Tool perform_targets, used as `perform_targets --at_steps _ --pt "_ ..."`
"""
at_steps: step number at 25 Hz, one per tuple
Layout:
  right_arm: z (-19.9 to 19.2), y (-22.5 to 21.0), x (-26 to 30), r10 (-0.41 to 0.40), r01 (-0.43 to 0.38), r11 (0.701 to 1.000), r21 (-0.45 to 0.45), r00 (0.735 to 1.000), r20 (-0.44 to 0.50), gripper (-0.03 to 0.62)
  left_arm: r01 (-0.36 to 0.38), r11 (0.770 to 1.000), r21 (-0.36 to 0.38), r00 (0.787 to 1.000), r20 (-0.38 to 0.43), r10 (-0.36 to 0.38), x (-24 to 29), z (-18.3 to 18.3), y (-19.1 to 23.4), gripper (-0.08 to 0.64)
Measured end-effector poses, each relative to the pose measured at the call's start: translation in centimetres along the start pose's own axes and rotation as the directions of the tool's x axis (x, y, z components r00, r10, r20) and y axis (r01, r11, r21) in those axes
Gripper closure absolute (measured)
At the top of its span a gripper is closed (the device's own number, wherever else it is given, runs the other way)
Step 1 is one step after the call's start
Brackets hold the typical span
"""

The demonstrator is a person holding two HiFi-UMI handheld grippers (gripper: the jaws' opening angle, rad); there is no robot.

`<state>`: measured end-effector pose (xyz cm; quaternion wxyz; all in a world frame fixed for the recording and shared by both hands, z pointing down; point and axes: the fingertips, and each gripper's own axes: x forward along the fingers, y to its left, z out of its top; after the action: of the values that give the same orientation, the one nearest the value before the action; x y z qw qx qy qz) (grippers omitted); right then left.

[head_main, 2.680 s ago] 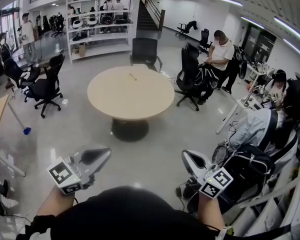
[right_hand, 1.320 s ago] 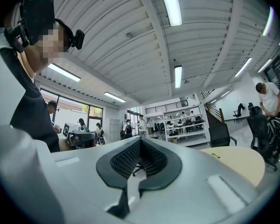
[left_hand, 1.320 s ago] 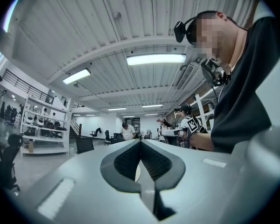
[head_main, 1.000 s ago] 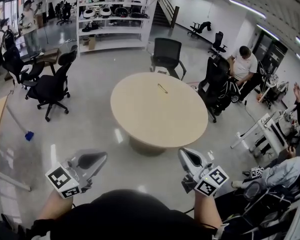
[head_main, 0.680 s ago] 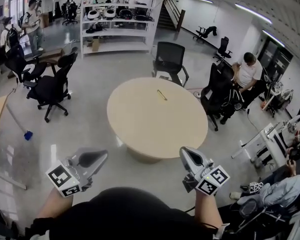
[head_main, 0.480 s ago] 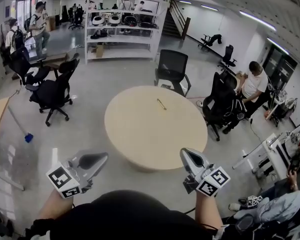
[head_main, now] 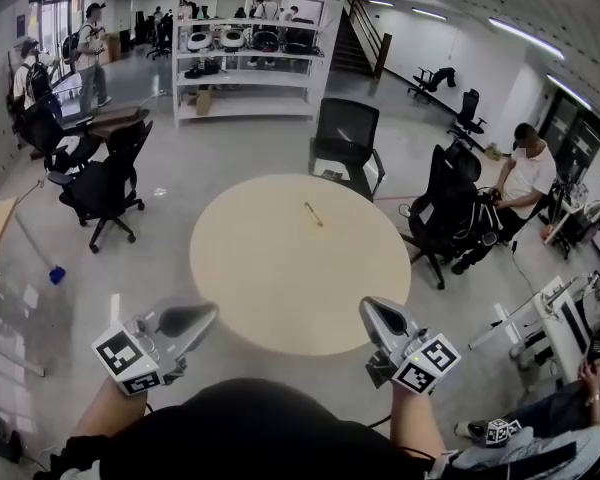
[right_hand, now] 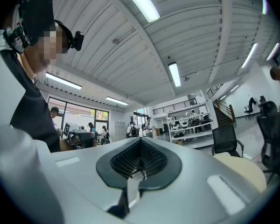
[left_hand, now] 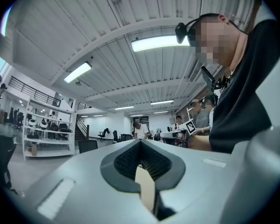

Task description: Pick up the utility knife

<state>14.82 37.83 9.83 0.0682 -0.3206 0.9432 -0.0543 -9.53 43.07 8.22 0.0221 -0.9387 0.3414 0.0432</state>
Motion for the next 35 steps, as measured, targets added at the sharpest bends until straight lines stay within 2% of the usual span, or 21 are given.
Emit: perform_targets --at_steps 7,15,20,26,35 --pt "-1.2 -4.8 -0.5 -0.018 0.018 0.999 0.041 1.000 -0.002 0.578 0.015 1.000 -0.014 0.999 -0.037 -0.015 4.4 -1.2 0.8 0.566" --pt "-1.7 -7.4 2.2 -0.077 0.078 0.996 0.039 0.997 -0.022 0.578 0.078 0.996 -0.042 0.996 -0.032 -0.079 7.1 -2.4 5.1 0.566" --pt "-1.4 -7.6 6.9 -0.143 0.144 0.989 0.027 0.989 -0.025 0.578 0.132 0.989 -0.059 0.991 -0.010 -0.133 7.1 -2.3 11.2 0.566" --pt "-0.8 -7.2 14.7 -0.171 0.171 0.985 -0.003 0.985 -0.021 0.578 0.187 0.980 -0.065 0.982 0.017 -0.186 6.6 -1.8 19.2 0.566" --pt "-3.2 -7.4 24.2 -0.220 0.221 0.975 0.001 0.974 -0.057 0.578 0.238 0.966 -0.106 0.971 0.002 -0.239 5.5 -4.1 29.3 0.566"
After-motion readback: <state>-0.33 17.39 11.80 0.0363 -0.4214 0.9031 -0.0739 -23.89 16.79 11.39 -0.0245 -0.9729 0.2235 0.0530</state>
